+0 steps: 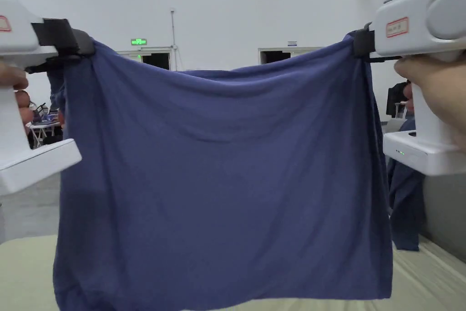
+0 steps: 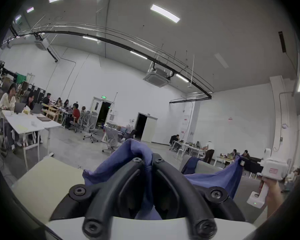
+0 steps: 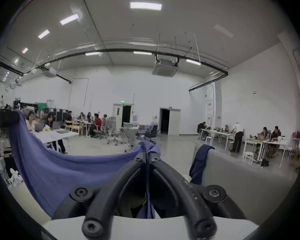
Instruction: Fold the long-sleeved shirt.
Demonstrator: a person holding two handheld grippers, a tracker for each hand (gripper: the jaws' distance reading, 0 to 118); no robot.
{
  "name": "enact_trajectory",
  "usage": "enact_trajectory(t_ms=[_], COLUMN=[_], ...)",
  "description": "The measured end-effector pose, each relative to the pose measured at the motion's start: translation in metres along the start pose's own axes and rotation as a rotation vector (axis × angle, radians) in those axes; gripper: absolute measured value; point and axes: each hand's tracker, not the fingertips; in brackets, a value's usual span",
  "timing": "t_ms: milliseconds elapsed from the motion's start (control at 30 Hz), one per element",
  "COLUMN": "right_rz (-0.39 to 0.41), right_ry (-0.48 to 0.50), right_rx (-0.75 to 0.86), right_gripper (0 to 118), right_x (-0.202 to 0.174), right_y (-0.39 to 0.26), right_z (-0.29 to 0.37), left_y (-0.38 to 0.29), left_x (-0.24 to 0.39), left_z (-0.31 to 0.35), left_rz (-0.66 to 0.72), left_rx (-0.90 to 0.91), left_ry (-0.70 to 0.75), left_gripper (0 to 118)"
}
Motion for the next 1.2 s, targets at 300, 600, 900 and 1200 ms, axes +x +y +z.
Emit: enact_trajectory(t_ms=[300, 600, 900, 1200], right_rz=[-0.108, -0.106, -0.12, -0.156], right_ry=[-0.02, 0.017, 0.03, 0.083], right_rx=[-0.156, -0.395, -0.77, -0.836], right_gripper=[4, 4, 4, 4], right_x=[0.008, -0.006, -0.034, -0.009], right_y=[-0.006, -0.153, -0.391, -0.469], right_z=[-0.115, -0.189, -0.191, -0.055], left_y=[-0.003, -0.156, -0.4, -0.443], left_x=[-0.014, -0.057, -0.101, -0.089], left_z=[-0.096, -0.152, -0.135, -0.003], left_rz=[-0.133, -0.098, -0.017, 0.002], left_rx=[-0.015, -0.246, -0.629, -0.723], left_ry=[0.073, 0.141, 0.203, 0.119], left_gripper=[5, 5, 5, 5])
